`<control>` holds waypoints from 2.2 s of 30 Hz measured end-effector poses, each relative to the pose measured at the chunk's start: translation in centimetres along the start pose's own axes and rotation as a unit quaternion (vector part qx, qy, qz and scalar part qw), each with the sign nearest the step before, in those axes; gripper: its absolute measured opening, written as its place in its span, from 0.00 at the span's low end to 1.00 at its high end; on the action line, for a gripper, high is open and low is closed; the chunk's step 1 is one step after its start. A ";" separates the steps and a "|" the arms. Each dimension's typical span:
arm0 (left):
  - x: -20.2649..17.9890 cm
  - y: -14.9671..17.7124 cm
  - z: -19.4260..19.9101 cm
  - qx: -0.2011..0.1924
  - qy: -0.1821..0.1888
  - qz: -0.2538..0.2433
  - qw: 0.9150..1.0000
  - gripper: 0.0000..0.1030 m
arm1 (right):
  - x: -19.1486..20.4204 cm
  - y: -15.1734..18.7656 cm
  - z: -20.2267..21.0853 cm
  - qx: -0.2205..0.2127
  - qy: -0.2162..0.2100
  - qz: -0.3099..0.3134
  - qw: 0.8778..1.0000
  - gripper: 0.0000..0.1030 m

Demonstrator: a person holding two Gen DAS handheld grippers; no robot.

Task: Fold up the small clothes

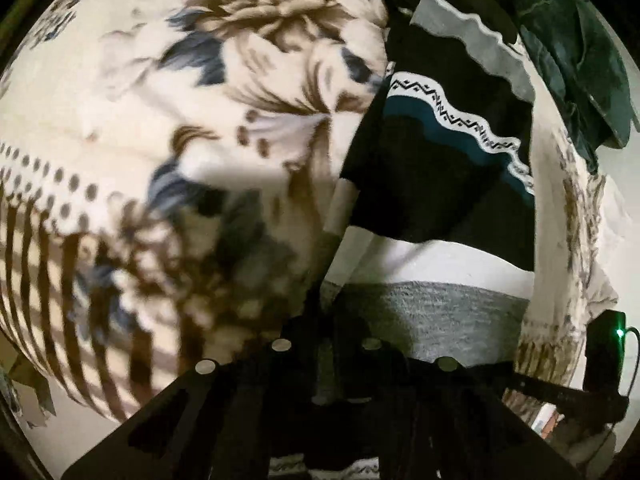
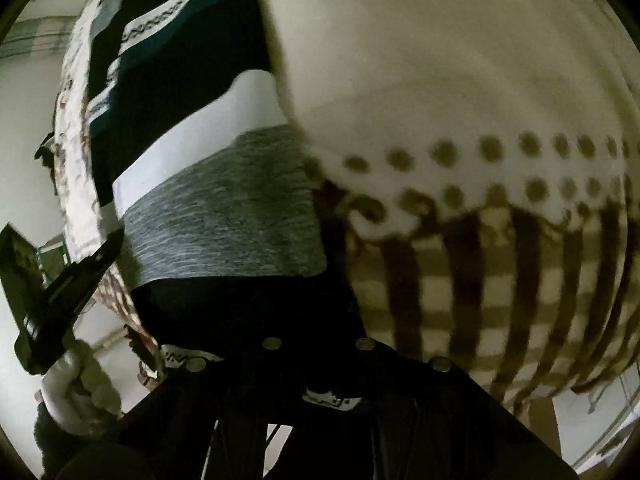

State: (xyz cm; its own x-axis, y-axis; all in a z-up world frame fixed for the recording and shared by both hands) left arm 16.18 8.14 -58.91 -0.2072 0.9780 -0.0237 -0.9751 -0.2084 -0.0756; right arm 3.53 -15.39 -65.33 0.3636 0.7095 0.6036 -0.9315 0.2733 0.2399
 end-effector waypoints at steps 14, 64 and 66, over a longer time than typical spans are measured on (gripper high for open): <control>-0.6 10.2 -1.0 0.090 0.045 0.058 0.993 0.08 | -1.0 3.3 -1.0 0.061 -0.012 -0.031 0.998 0.35; -3.6 -14.8 -1.3 -0.020 0.142 0.015 0.990 0.41 | 6.6 -14.5 3.3 -0.098 -0.059 0.030 0.993 0.51; -5.2 -17.0 -1.8 -0.030 0.153 0.008 0.988 0.41 | 7.2 -16.8 3.5 -0.113 -0.077 0.023 0.990 0.51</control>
State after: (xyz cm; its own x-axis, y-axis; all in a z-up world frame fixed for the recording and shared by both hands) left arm 33.98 6.56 -59.27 -0.1803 0.9284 -0.3249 -0.9633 -0.2334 -0.1323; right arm 21.83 -17.20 -62.36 0.3009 0.6215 0.7233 -0.9184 0.3931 0.0443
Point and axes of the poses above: each gripper's, at about its wrist camera, not at the fingertips, and z roughly against the way its jaws point, x to its left, y to its underside, the point moved 8 cm from there along -z, roughly the way its jaws point, and after that the axes turned 15 degrees about -y, right-handed, at the moved point
